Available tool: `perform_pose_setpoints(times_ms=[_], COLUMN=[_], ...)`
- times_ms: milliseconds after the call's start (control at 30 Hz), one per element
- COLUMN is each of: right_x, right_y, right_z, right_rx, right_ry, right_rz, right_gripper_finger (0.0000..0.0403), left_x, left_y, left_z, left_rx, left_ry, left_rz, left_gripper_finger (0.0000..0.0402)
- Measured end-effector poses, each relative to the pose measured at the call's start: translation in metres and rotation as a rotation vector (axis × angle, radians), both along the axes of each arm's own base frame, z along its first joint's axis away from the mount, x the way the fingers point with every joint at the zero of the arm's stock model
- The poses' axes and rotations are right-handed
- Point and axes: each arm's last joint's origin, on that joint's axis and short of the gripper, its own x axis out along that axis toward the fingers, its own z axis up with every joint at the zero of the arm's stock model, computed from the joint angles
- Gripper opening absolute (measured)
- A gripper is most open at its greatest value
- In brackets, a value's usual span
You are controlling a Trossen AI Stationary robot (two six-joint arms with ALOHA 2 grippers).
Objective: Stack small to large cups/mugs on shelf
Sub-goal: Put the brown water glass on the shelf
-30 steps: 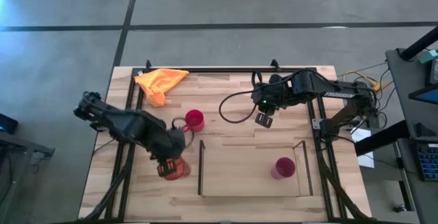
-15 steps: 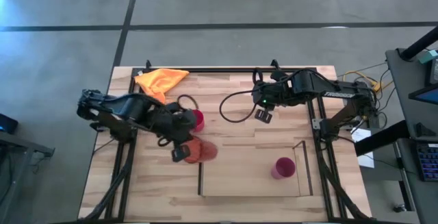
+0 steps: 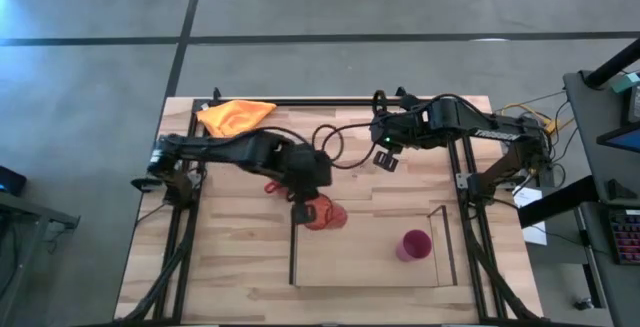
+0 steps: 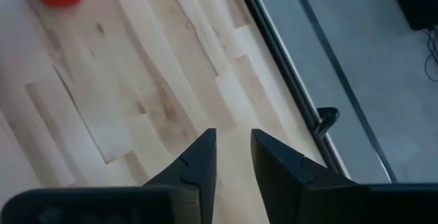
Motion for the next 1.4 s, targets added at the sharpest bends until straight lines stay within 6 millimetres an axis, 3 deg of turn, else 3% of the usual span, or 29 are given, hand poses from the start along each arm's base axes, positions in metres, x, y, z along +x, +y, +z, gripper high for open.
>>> perform_pose_setpoints(times_ms=[433,633,900,1400], right_x=[-0.033,-0.038,-0.036,-0.036], right_y=[-0.018,-0.023,-0.026,-0.026], right_z=[0.024,0.027,0.026,0.026], right_rx=[-0.011,-0.013,-0.013,-0.011], right_ry=[-0.094,-0.111,-0.105,-0.106], right_rz=[-0.071,-0.094,-0.104,-0.107], right_gripper_finger=[0.0077,0.0079,0.0075,0.0073], left_x=[0.053,0.070,0.077,0.072], left_y=[-0.008,-0.010,-0.012,-0.040], left_z=[-0.032,-0.041,-0.051,-0.050], left_rx=[0.056,0.062,0.058,-0.017], left_ry=[0.034,0.002,0.013,0.017], left_rz=[-0.108,-0.133,-0.134,-0.116], left_gripper_finger=[0.0000,0.0000,0.0000,0.0000])
